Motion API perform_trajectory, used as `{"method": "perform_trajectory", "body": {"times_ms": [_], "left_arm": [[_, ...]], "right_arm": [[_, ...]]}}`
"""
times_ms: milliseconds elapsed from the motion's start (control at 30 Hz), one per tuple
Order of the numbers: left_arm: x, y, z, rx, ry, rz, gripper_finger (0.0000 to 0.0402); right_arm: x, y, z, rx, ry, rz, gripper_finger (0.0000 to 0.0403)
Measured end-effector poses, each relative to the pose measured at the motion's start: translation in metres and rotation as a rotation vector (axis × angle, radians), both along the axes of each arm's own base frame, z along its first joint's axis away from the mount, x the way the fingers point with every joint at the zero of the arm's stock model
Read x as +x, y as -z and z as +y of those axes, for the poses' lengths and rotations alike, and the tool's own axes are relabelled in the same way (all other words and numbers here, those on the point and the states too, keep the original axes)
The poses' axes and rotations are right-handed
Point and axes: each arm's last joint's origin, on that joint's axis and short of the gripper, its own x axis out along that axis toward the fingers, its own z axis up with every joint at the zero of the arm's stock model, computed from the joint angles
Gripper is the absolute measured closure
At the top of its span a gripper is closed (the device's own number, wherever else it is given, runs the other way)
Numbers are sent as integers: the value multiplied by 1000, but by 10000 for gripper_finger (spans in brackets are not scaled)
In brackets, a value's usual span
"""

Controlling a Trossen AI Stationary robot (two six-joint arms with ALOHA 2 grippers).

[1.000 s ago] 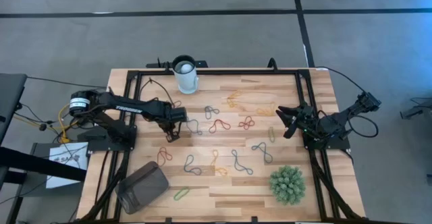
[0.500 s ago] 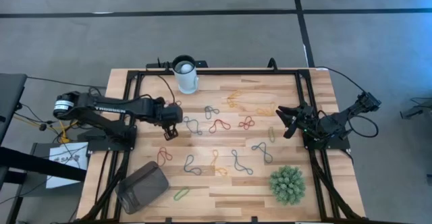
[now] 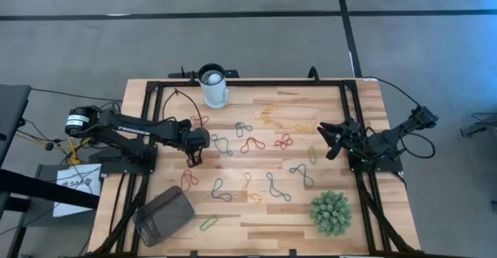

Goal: Pick and place items into bin
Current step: Put the yellow rubber band into the black bin

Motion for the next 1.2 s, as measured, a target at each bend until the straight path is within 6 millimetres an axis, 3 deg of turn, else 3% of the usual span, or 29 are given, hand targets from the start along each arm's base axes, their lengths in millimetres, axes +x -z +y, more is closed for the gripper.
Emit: {"method": "perform_trajectory", "body": {"times_ms": [367, 500, 767, 867, 1200], "left_arm": [[6, 15, 4, -25, 27, 67, 390], [7, 23, 8, -39, 38, 110, 361], [3, 19, 19, 61, -1, 122, 297], [4, 19, 23, 11, -14, 105, 282], [-6, 39, 28, -80, -22, 22, 276]], "right_arm": [[0, 0, 0, -1, 0, 2, 290], [0, 0, 0, -1, 0, 2, 290], [0, 0, 0, -3, 0, 5, 290], [0, 1, 0, -3, 0, 5, 290], [0, 1, 0, -3, -1, 6, 290]]}}
